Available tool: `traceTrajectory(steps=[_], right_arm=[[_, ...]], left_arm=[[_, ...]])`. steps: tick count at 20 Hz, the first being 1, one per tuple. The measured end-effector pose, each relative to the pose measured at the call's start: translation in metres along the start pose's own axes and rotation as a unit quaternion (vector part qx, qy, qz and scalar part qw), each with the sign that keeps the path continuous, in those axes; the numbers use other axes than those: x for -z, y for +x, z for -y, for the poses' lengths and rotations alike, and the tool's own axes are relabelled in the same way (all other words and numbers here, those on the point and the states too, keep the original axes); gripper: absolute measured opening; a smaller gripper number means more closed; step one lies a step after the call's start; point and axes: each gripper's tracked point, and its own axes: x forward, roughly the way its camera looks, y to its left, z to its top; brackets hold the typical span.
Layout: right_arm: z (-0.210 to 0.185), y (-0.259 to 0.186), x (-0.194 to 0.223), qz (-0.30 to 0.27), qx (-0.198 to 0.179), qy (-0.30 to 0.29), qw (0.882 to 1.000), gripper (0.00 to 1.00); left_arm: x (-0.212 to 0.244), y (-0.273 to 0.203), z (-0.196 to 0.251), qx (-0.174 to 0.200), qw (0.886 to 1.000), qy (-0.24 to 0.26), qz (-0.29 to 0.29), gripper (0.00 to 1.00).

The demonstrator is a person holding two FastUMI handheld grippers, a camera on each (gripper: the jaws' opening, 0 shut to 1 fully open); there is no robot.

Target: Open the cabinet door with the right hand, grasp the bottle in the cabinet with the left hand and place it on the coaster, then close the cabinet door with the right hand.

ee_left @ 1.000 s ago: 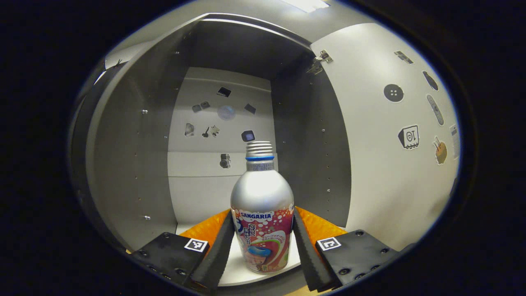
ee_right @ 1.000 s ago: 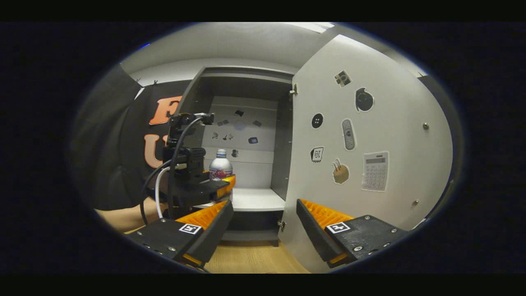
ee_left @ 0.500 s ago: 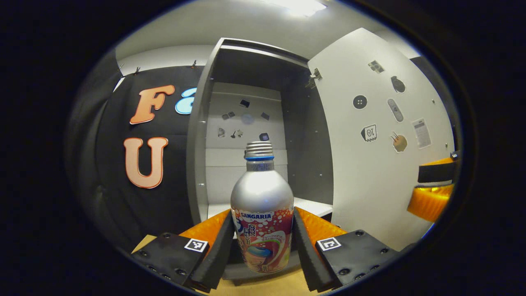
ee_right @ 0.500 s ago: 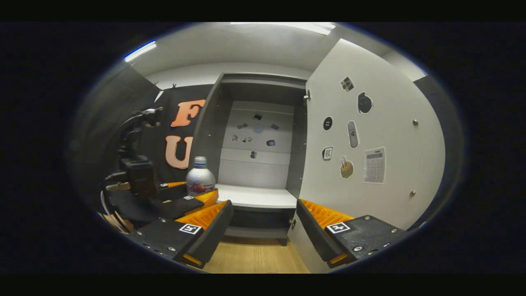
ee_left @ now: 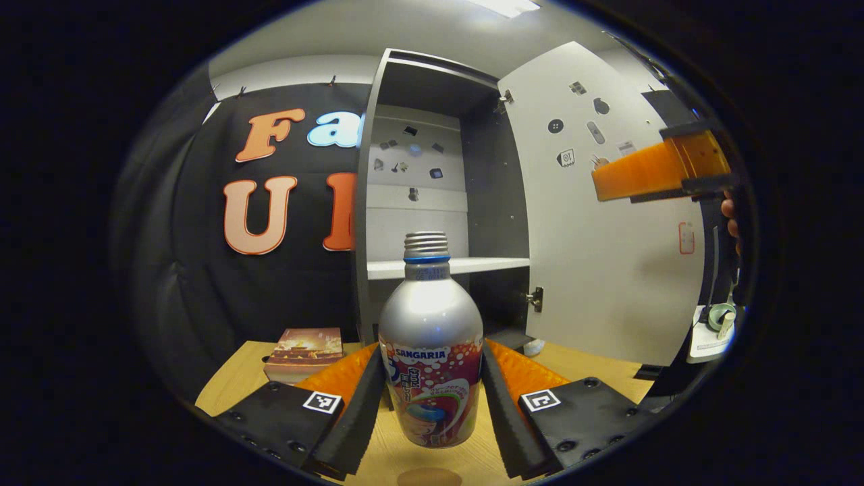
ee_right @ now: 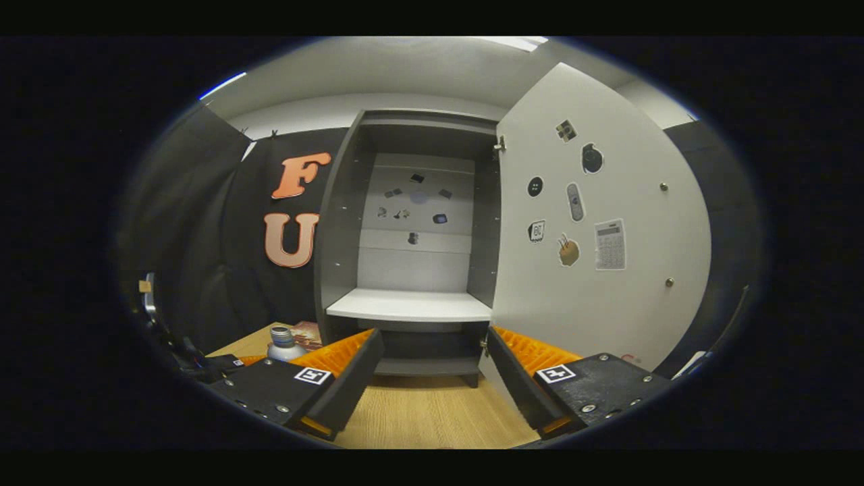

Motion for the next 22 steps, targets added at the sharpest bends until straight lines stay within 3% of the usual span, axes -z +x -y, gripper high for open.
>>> traceTrajectory(steps=[6,10,14,22], right_arm=[[-0.038,-0.028,0.017,-0.028,0.034,-0.002,0.999,0.95],[-0.06,-0.039,0.029,-0.046,0.034,-0.014,0.998,0.95],[-0.068,-0.038,0.045,-0.066,0.032,-0.032,0.997,0.95],[-0.069,-0.042,0.074,-0.102,0.007,-0.009,0.995,0.95]], left_arm=[[0.076,-0.018,-0.005,0.045,0.999,-0.013,-0.023,0.82],[0.113,-0.018,-0.012,0.052,0.998,-0.007,-0.031,0.82],[0.133,-0.016,-0.005,0.056,0.997,-0.011,-0.042,0.82],[0.152,-0.025,0.009,0.058,0.997,0.013,-0.05,0.82]])
